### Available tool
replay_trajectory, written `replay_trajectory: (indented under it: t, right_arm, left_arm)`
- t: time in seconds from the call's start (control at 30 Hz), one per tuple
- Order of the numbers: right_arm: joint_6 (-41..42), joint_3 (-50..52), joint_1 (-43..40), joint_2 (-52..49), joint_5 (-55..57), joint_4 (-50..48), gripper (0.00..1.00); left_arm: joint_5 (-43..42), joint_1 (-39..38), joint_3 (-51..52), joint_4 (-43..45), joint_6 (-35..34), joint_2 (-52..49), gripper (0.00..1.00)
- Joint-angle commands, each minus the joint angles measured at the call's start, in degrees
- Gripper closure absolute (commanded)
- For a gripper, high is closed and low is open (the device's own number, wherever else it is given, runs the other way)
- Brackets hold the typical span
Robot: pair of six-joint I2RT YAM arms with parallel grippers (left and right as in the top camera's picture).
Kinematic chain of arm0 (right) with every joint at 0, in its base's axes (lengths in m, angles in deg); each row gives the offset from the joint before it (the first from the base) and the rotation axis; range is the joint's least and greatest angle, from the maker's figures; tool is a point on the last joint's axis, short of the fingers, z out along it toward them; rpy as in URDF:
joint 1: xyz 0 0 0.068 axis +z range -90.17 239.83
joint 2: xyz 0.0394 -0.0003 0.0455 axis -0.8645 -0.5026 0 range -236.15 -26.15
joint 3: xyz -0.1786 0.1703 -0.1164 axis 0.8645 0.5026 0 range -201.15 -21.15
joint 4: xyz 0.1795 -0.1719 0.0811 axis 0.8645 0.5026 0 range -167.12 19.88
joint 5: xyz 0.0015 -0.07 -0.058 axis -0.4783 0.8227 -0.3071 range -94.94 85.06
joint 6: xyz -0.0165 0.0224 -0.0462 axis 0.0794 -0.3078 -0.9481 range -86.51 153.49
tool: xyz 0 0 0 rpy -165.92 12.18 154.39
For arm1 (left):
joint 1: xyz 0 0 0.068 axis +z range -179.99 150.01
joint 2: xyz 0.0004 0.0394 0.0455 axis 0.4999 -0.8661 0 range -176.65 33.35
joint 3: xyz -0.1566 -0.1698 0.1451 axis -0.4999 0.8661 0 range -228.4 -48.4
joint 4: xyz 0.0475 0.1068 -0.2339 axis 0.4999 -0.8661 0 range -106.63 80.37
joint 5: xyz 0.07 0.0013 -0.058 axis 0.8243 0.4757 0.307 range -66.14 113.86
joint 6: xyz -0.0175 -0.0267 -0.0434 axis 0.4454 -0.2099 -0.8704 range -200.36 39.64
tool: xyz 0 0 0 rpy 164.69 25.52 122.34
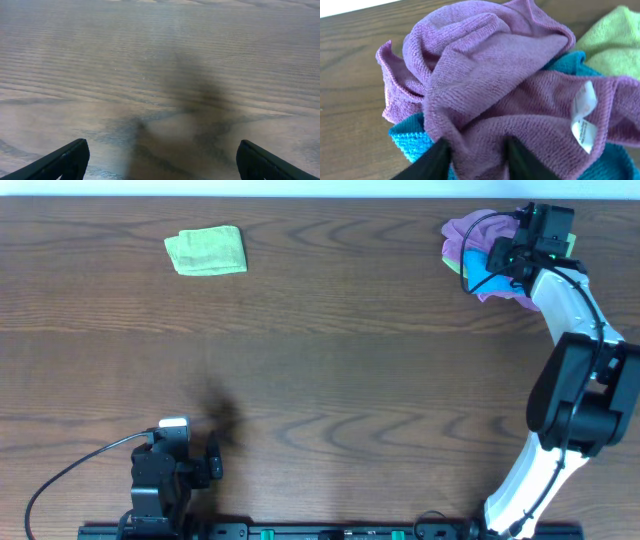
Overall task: Fold the cloth
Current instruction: 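Reach the right gripper to the cloth pile and grasp the purple cloth, then pull the purple cloth out of the pile and drop it mid-table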
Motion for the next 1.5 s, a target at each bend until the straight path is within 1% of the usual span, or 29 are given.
replay_trajectory:
  t: [0.0,0.03,0.07,0.1,0.3,0.4,0.53,0.73,1.0,1.2,1.33,1.47]
  right_arm:
    - [0.1,-0.7,-0.5,-0.5,0.0,0.0,0.79]
    - [0.1,-0.7,-0.5,-0.5,0.0,0.2,0.84]
    - [0.2,-0.7,-0.5,-0.5,0.0,0.3,0.93]
    - [0.2,-0.7,-0.5,-0.5,0.0,0.5,0.99]
    - [0.2,-0.7,-0.5,-0.1,-0.1,1.0,0.99]
    - [0.1,-0.7,-0.3,1.7,-0.7,2.0,0.99]
    - [-1.3,-0.7,0.7,7.3,-2.0,4.7,0.99]
    - [-5.3,-0.7,4.2,17.6,-1.9,11.7,0.99]
    - [-5.7,-0.7,9.9,28.2,-1.9,23.1,0.99]
    - [-6.5,-0.7,17.6,33.6,-1.9,33.6,0.99]
    - [-6.5,-0.7,25.2,35.7,-2.0,39.7,0.99]
    - [-6.4,-0.7,34.9,36.3,-3.6,42.3,0.99]
  left_arm:
    - [0.5,0.1,1.4,-0.9,1.0,0.4,0.05]
    - [0.5,0.1,1.4,-0.9,1.0,0.4,0.05]
    - [0.5,0.1,1.4,-0.9,1.0,0.4,0.05]
    - [0.5,0.1,1.4,-0.9,1.0,0.4,0.05]
    - [0.5,0.1,1.4,-0.9,1.0,0.4,0.05]
    - [0.5,0.1,1.4,-0.9,1.0,0.4,0.05]
    - [0.5,0.1,1.4,-0.9,1.0,0.4,0.05]
    - [0.5,0.1,1.4,-0.9,1.0,0.4,0.05]
    - [0.5,0.1,1.4,-0.9,1.0,0.4,0.05]
    - [0.5,0.1,1.4,-0.9,1.0,0.4,0.05]
    - [0.5,0.1,1.4,-0.9,1.0,0.4,0.05]
    - [0.5,0.1,1.4,-0.9,1.0,0.4,0.05]
